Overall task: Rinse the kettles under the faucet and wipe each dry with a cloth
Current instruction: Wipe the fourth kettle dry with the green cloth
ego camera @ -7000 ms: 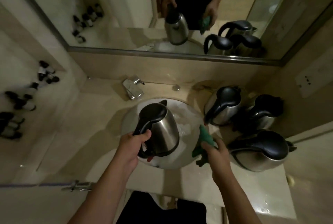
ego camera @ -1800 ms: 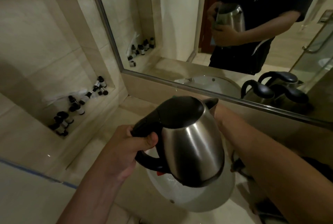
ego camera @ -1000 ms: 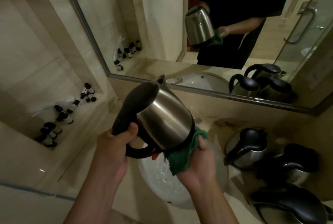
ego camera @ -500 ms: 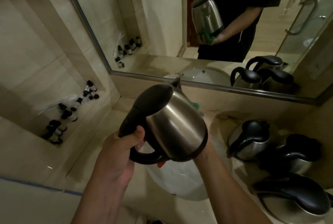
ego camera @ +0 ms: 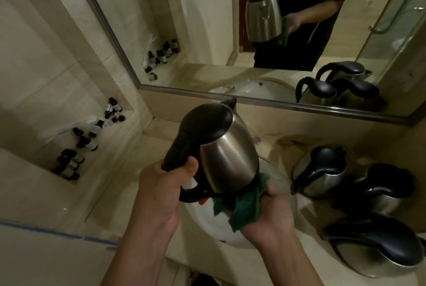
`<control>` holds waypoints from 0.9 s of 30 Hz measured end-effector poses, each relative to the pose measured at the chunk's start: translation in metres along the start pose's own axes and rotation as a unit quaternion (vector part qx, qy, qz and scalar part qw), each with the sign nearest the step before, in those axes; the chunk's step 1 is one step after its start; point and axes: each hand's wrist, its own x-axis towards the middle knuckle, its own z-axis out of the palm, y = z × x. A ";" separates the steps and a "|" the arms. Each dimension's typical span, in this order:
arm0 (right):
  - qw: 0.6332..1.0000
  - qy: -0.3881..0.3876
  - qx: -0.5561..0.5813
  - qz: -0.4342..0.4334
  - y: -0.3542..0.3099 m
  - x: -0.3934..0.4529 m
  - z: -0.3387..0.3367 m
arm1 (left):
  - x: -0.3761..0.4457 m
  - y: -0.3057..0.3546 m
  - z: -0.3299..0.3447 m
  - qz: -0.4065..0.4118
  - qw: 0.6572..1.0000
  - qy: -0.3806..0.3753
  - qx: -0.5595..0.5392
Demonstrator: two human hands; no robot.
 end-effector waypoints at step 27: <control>0.714 -0.071 -0.492 -0.493 -0.059 0.023 -0.007 | -0.004 -0.040 0.033 -0.075 0.991 -0.039 0.106</control>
